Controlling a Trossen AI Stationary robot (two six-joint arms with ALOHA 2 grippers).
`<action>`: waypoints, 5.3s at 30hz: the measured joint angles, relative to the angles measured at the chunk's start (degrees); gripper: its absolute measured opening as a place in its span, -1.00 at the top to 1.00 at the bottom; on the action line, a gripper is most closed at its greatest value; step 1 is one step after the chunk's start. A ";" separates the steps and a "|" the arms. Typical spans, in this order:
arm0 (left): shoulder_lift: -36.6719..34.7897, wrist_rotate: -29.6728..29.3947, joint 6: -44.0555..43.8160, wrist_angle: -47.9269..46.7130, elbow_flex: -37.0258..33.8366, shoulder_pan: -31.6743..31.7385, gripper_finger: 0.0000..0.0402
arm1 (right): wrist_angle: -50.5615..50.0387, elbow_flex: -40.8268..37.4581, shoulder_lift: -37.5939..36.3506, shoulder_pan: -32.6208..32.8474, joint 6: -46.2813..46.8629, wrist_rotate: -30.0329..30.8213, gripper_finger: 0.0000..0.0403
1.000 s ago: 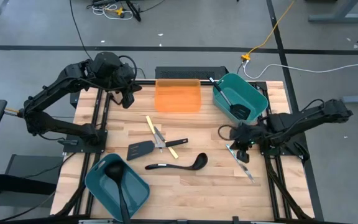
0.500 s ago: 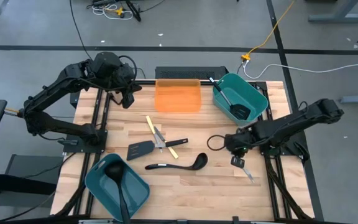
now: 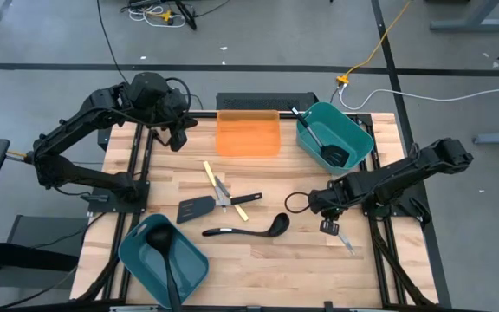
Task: Pick & Place Kitchen Items
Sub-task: Put the blue knife into the orange bin
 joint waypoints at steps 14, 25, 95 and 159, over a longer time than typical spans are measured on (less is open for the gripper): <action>0.00 0.09 1.44 0.02 0.00 -0.02 0.98 | -0.08 0.00 0.00 0.00 -1.08 -0.11 0.83; 0.00 -0.43 1.25 0.12 0.00 0.00 0.86 | -0.06 0.00 0.00 -0.02 -1.27 -0.60 0.83; 0.00 -0.55 1.09 0.17 0.00 -0.02 0.89 | 19.55 -0.02 -0.04 -0.02 -20.81 4.13 0.94; 0.00 -0.56 1.09 0.29 0.00 -0.02 0.89 | 17.94 -0.02 -4.83 -5.21 -12.87 15.31 0.93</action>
